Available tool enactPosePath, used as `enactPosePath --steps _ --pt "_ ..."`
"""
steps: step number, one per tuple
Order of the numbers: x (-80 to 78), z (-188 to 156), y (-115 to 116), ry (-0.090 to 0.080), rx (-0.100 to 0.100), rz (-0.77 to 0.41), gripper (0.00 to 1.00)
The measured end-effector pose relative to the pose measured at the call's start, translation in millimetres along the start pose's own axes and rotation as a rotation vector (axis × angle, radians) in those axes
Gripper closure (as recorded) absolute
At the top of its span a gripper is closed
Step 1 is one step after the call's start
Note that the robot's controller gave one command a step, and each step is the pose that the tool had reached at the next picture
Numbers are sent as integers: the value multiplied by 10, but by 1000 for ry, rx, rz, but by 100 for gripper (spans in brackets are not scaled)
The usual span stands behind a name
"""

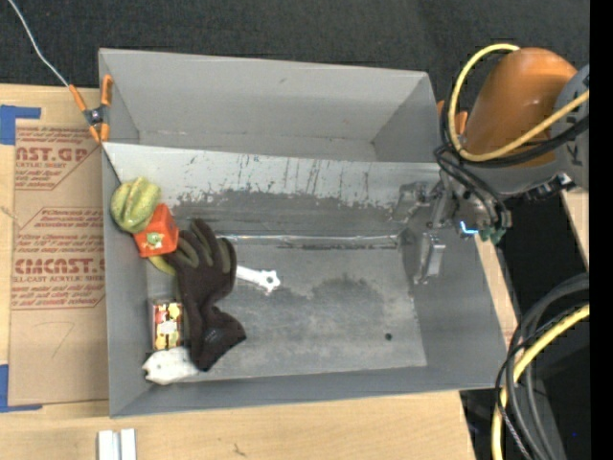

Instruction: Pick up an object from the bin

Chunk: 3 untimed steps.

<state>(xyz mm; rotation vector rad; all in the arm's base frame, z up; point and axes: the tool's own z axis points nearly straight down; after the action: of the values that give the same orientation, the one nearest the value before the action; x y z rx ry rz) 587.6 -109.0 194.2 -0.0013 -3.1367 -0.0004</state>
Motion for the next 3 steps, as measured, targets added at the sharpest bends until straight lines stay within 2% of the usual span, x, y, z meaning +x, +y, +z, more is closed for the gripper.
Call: enactPosePath --steps 1,2,3 --pt "-13 -51 6 -8 1 -1 0" --pt "271 806 815 -6 1 -88 0" --pt "286 998 795 -5 -2 -46 0"
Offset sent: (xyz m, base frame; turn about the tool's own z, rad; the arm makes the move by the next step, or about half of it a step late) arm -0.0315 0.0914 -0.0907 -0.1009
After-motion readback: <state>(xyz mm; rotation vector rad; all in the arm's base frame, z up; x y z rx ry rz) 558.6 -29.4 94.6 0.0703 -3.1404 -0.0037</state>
